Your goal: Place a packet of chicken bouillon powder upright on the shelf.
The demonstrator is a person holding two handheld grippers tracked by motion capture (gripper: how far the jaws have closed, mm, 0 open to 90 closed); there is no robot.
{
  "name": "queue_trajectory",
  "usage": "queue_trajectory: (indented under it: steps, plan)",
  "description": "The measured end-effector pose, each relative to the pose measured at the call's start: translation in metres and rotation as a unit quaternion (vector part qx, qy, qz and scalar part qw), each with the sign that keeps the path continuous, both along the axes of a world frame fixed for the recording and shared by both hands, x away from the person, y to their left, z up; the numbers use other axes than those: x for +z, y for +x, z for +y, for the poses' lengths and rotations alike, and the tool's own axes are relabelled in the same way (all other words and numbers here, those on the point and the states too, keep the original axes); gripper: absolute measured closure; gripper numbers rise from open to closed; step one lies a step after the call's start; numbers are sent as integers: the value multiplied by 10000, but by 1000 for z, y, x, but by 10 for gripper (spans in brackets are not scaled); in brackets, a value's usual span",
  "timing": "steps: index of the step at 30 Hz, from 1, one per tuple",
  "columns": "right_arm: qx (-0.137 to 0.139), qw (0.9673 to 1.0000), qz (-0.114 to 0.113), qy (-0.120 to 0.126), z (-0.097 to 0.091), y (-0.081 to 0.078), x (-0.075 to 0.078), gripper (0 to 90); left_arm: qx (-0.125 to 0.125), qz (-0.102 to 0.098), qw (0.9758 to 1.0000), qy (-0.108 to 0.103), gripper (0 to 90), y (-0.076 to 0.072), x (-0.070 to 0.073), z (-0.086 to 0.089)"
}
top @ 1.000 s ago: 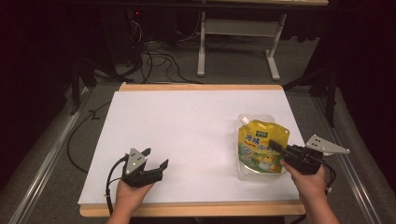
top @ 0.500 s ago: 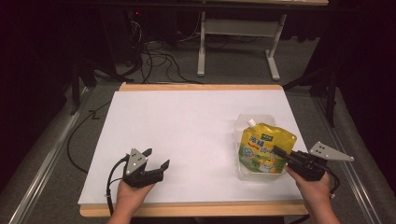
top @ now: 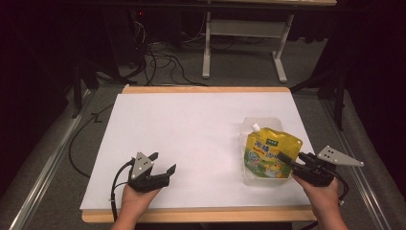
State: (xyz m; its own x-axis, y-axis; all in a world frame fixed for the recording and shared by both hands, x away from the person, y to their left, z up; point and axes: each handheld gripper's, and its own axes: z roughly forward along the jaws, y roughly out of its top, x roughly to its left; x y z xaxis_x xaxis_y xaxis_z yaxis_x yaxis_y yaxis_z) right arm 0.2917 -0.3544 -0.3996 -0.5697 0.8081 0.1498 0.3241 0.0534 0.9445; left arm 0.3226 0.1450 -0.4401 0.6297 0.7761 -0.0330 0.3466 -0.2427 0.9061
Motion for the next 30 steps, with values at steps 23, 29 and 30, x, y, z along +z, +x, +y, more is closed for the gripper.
queue_trajectory:
  steps: [23,29,30]
  plan:
    - [-341,9962,-790,103,10,-16,49,202,-177,-18,9998,-10,238,-4,2,-6]
    - [-268,9942,-1027,146,16,-20,65,200,-207,-40,9998,-14,242,-7,2,-6]
    - [-202,9939,-1072,148,20,-22,69,200,-203,-37,9998,-10,243,-7,2,-6]
